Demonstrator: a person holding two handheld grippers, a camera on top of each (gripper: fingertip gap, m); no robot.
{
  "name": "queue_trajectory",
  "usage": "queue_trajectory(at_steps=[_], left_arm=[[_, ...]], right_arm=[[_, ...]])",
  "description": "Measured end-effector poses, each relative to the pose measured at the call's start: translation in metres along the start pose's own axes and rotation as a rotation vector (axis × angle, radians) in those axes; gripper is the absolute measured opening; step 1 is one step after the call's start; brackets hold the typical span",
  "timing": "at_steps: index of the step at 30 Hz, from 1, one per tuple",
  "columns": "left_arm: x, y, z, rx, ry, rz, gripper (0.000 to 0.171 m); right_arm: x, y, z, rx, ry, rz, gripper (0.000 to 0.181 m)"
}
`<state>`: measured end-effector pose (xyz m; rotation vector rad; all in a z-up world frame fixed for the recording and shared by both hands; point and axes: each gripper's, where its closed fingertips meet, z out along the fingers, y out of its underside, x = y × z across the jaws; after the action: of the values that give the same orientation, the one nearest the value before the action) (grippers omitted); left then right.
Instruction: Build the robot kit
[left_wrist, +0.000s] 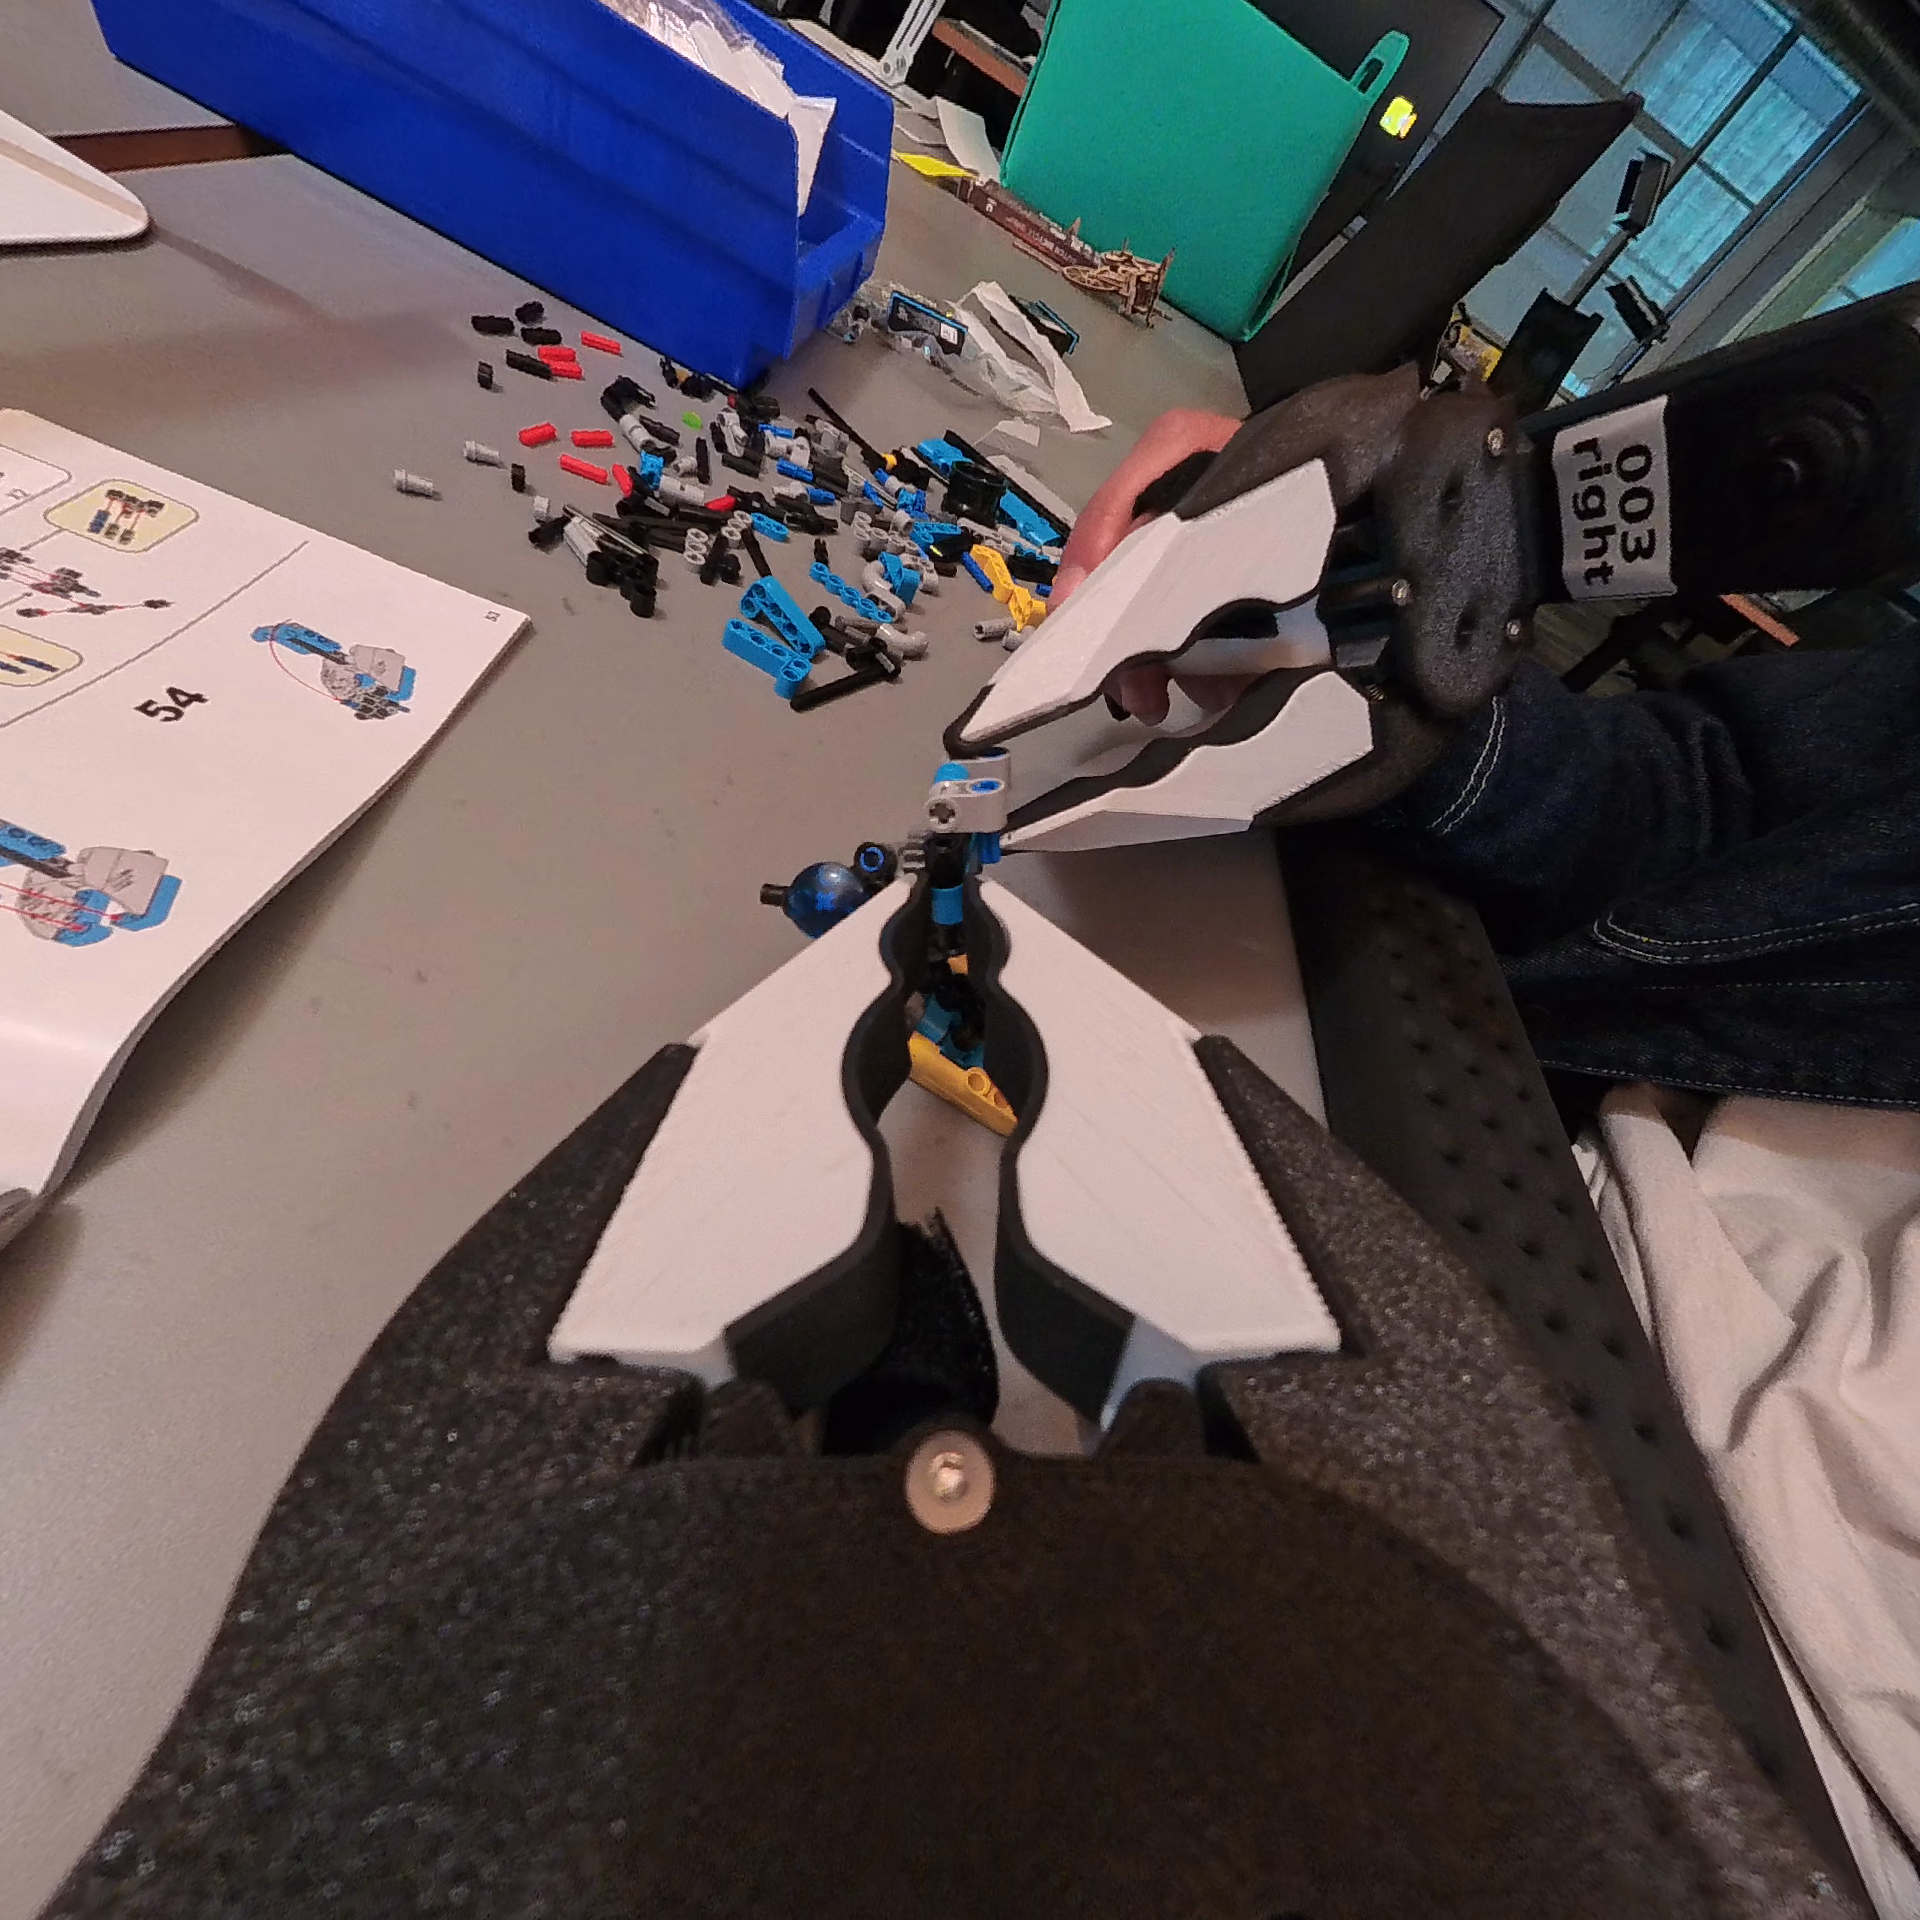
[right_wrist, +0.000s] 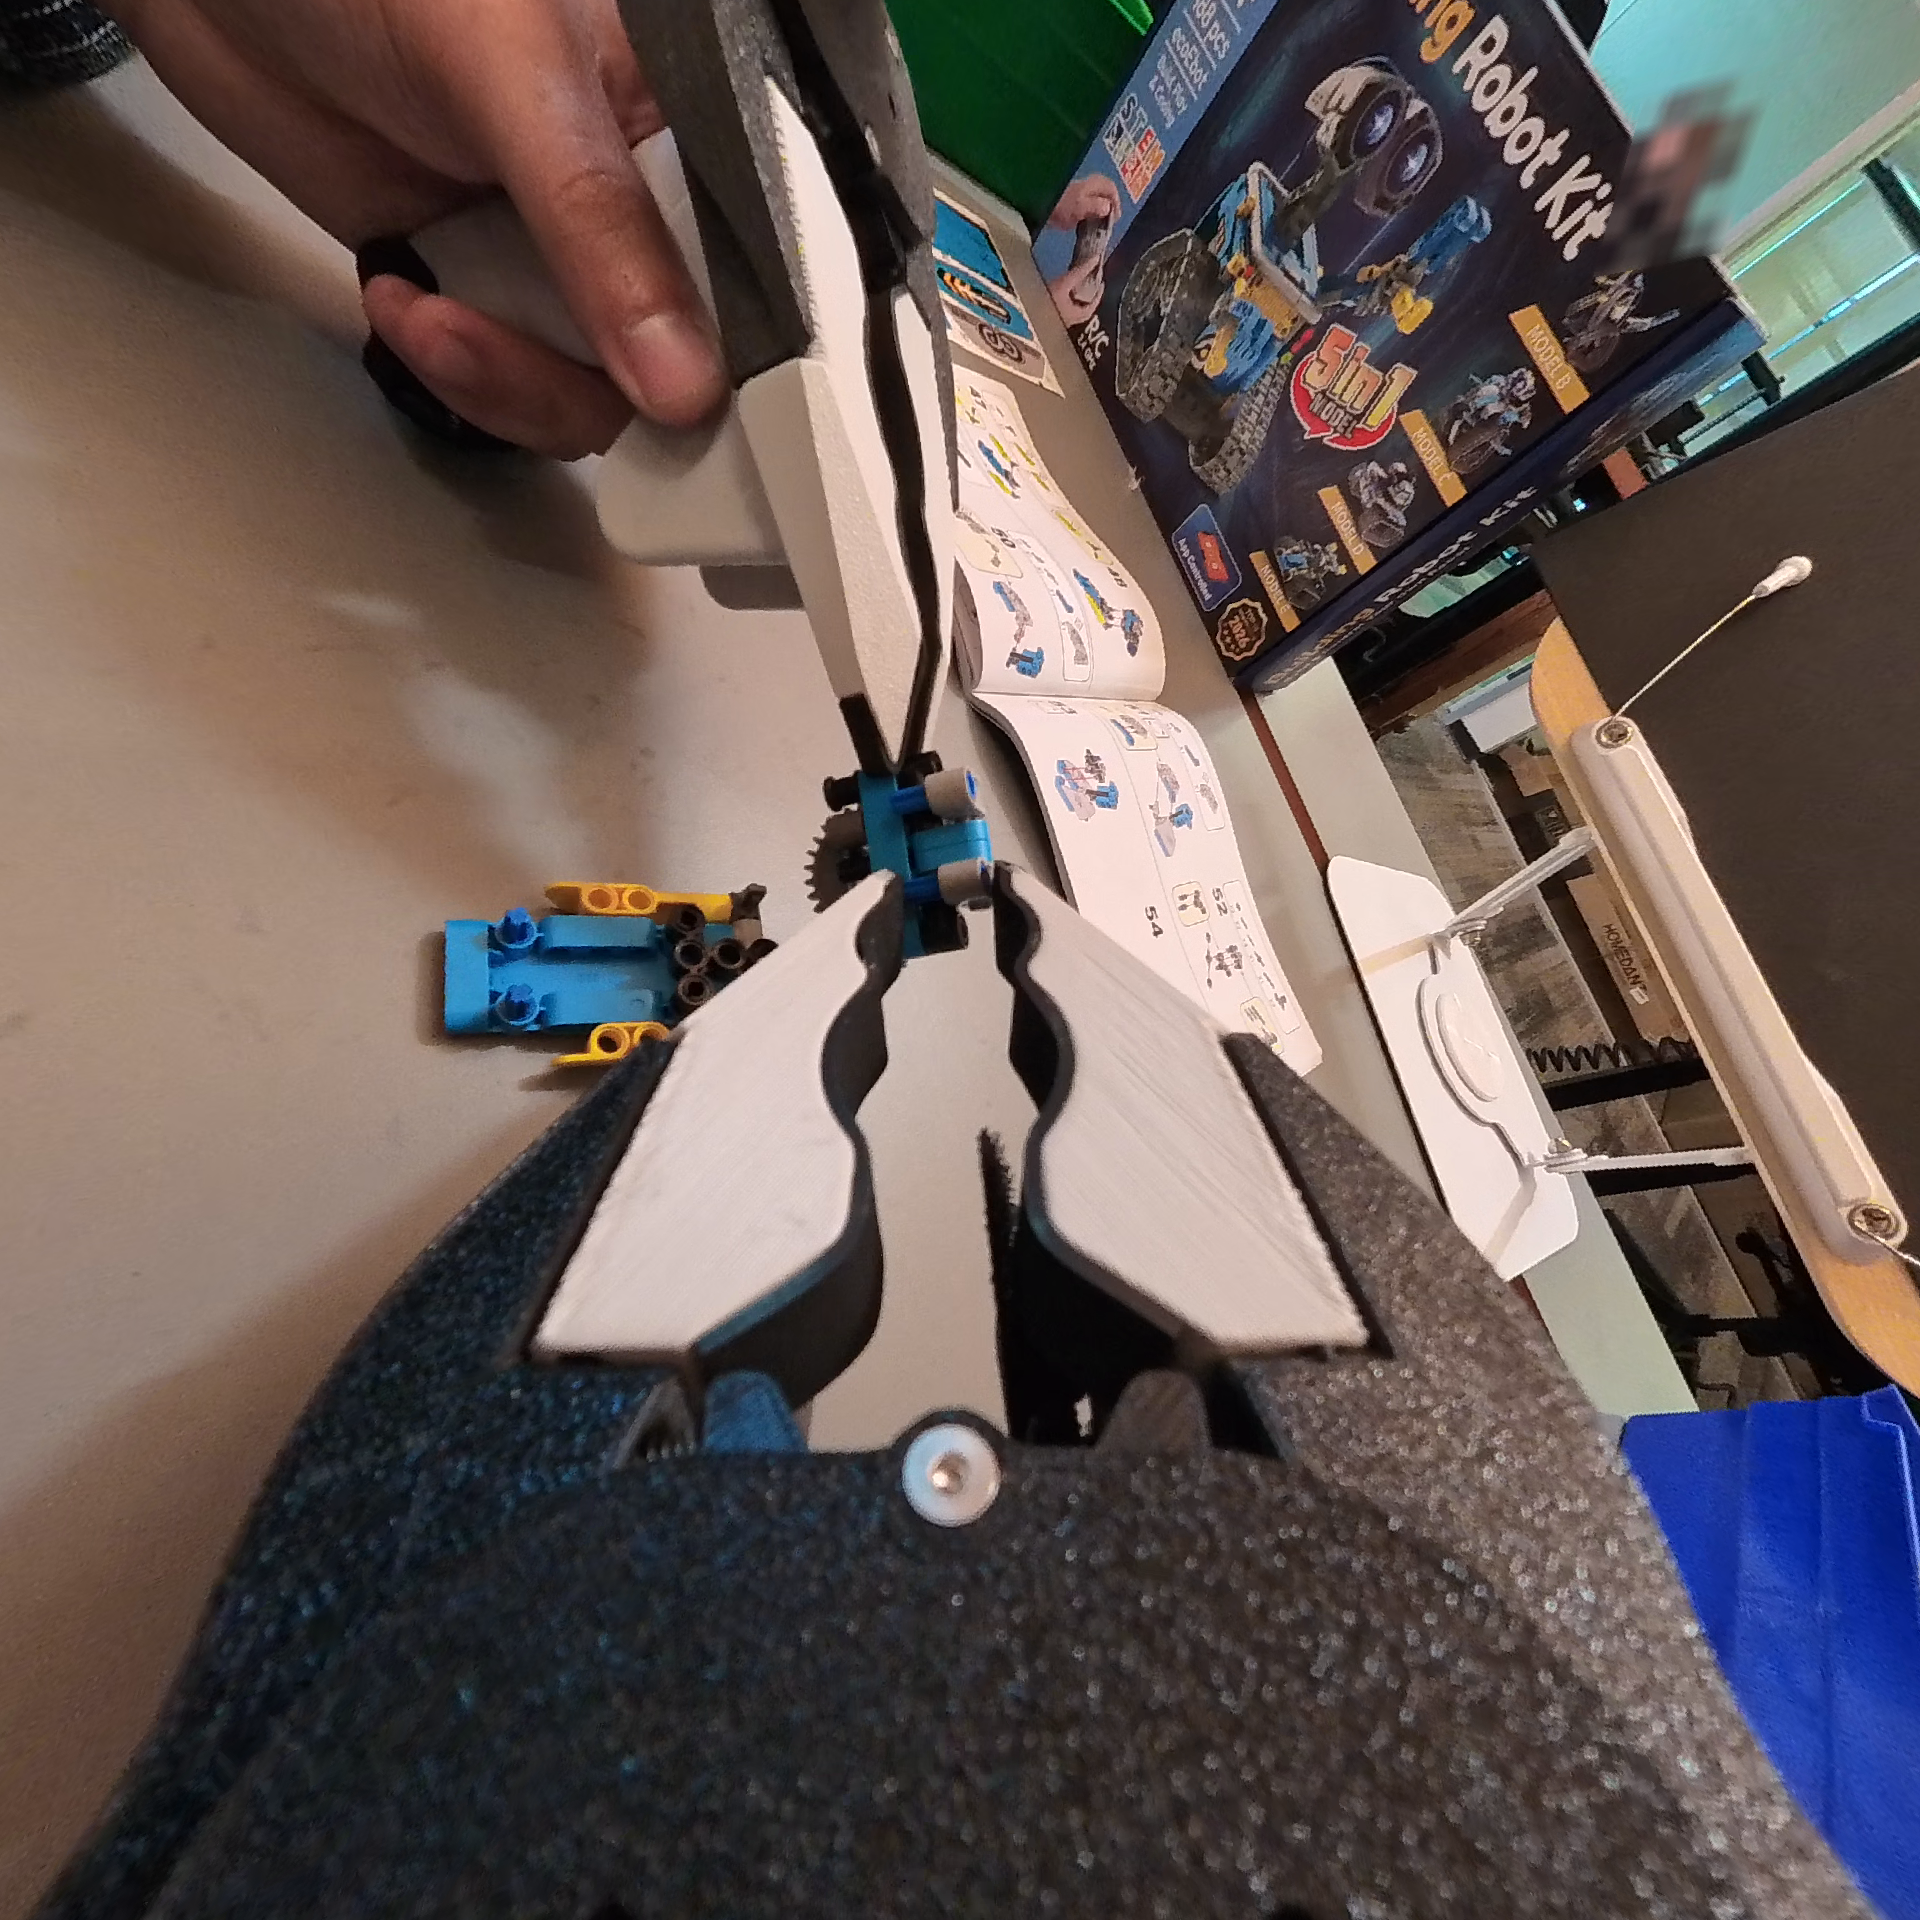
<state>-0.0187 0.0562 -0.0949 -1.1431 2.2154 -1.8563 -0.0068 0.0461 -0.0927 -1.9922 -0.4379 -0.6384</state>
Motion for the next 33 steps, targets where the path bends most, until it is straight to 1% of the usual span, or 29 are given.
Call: queue_trajectory(at_steps=[33], left_arm=[[0.0020,0.0009,0.0004,-0.007,-0.003,0.025,0.005]], right_arm=[[-0.0019,0.0060,0.0015,-0.027,-0.013,0.000,0.017]])
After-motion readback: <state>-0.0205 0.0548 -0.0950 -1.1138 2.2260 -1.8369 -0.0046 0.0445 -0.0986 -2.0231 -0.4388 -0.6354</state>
